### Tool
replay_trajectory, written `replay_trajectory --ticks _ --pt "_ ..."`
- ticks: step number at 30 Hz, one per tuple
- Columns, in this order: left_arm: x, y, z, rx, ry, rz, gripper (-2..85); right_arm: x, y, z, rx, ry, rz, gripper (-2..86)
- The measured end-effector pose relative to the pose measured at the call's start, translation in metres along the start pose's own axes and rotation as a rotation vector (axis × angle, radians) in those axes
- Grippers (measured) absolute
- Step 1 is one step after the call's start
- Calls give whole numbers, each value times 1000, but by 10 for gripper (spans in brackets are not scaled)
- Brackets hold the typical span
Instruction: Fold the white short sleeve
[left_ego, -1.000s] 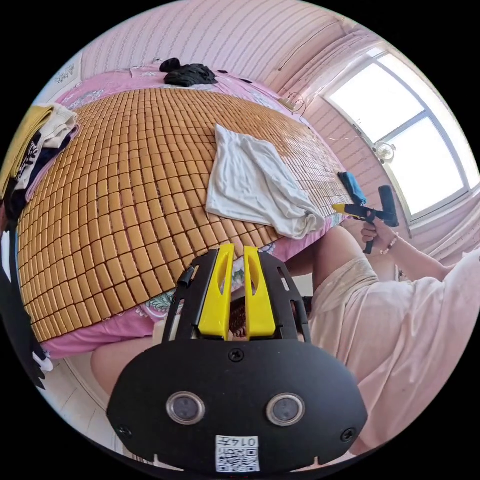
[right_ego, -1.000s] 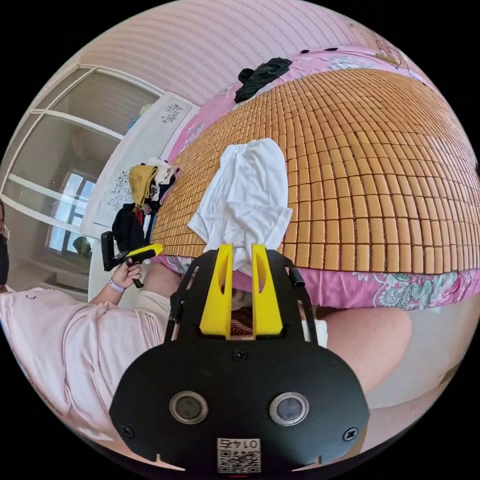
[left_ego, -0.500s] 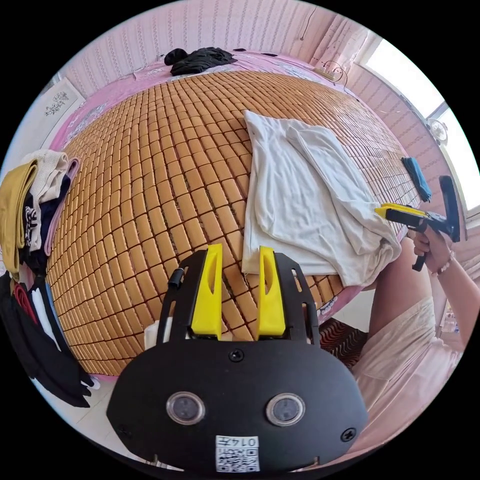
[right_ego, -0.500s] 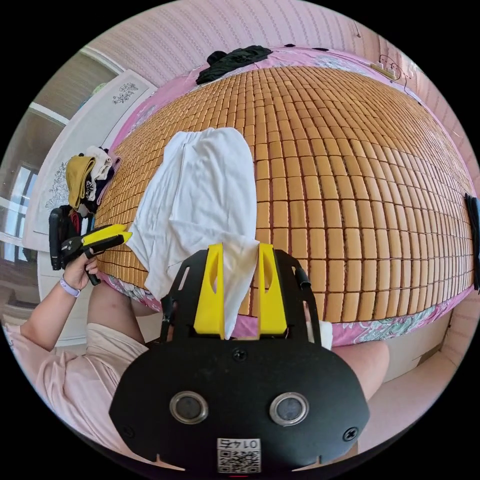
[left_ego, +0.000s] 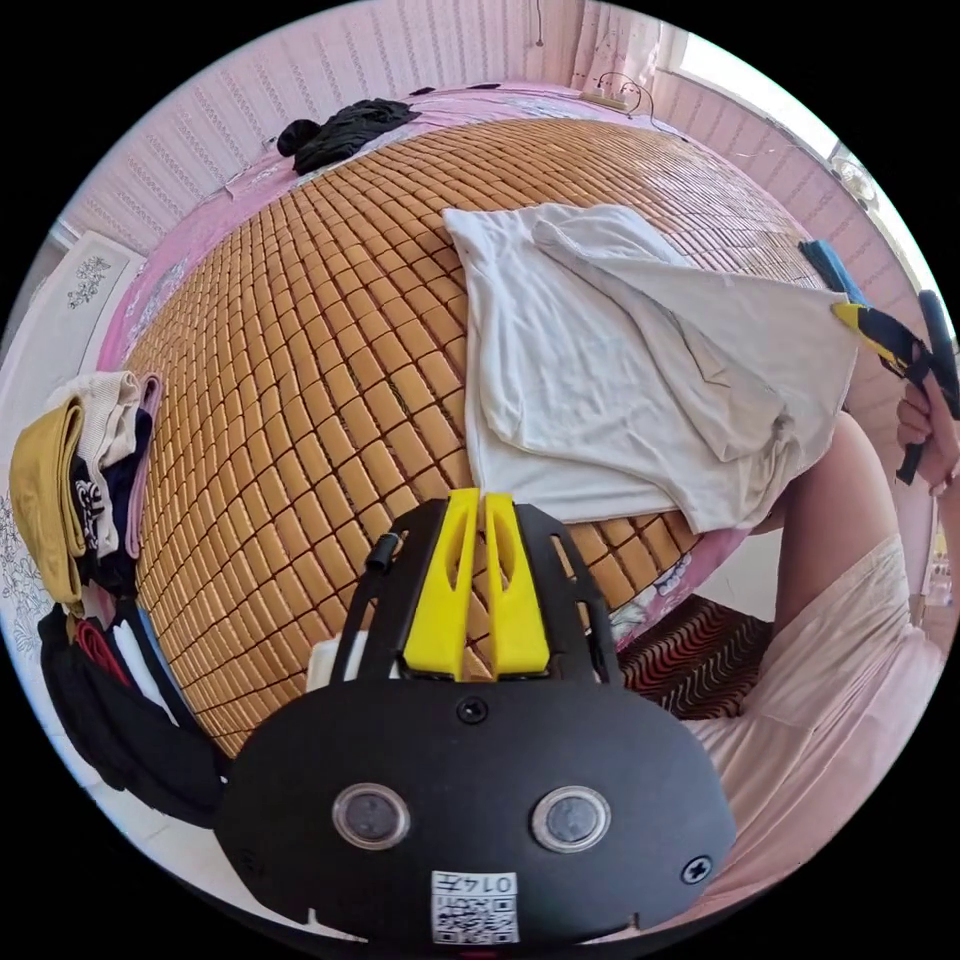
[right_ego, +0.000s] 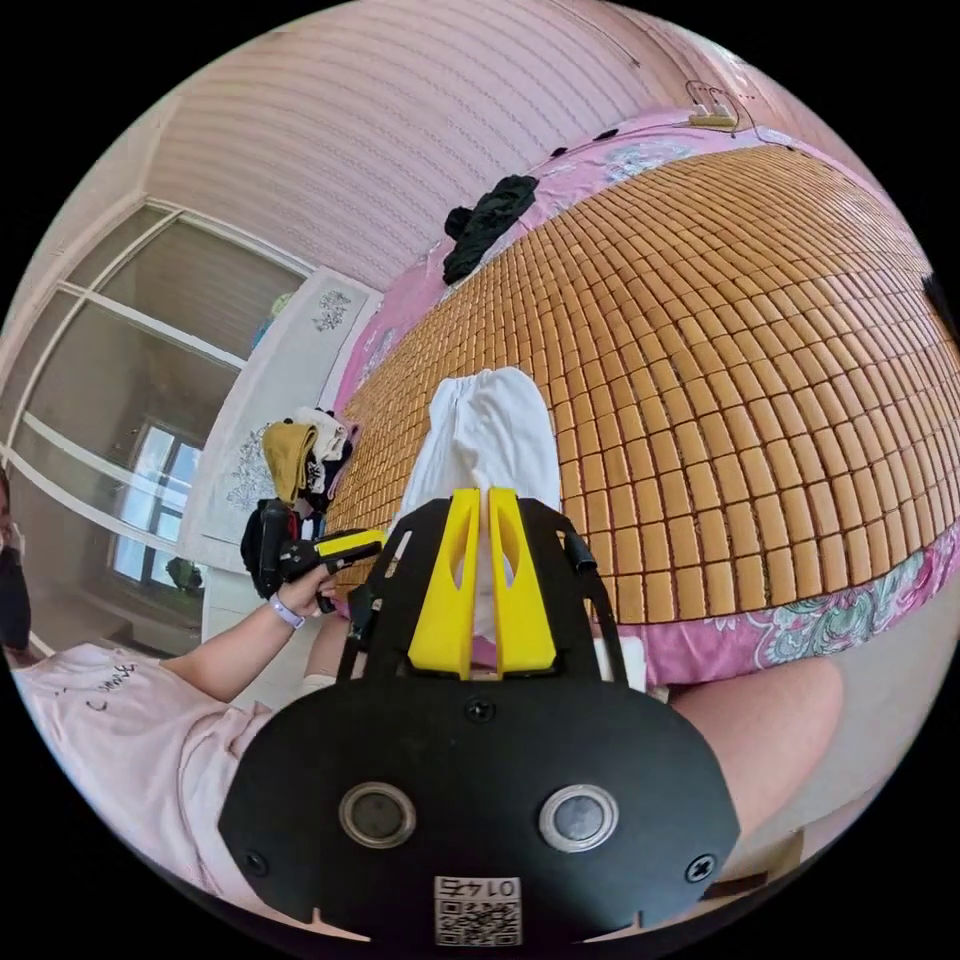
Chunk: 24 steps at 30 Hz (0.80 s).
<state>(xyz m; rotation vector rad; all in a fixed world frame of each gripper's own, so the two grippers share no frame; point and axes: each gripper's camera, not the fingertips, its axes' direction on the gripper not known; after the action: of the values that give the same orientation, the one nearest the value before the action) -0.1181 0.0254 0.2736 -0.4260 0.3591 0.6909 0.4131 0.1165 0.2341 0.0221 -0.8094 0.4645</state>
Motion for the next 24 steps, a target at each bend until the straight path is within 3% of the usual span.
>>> replay_trajectory --ticks 5,12,15,24 --pt "-27 38 -87 191 93 -23 -5 -11 -20 -91 231 -191 11 7" --pt "-105 128 -311 750 237 -126 -8 -102 -59 -209 443 -398 -236 6" --pt "-116 180 -400 973 162 -106 -8 -155 -59 -256 517 -494 -394 6" --pt "-116 292 -526 1252 60 -133 -9 -263 -43 -317 513 -401 -656 4"
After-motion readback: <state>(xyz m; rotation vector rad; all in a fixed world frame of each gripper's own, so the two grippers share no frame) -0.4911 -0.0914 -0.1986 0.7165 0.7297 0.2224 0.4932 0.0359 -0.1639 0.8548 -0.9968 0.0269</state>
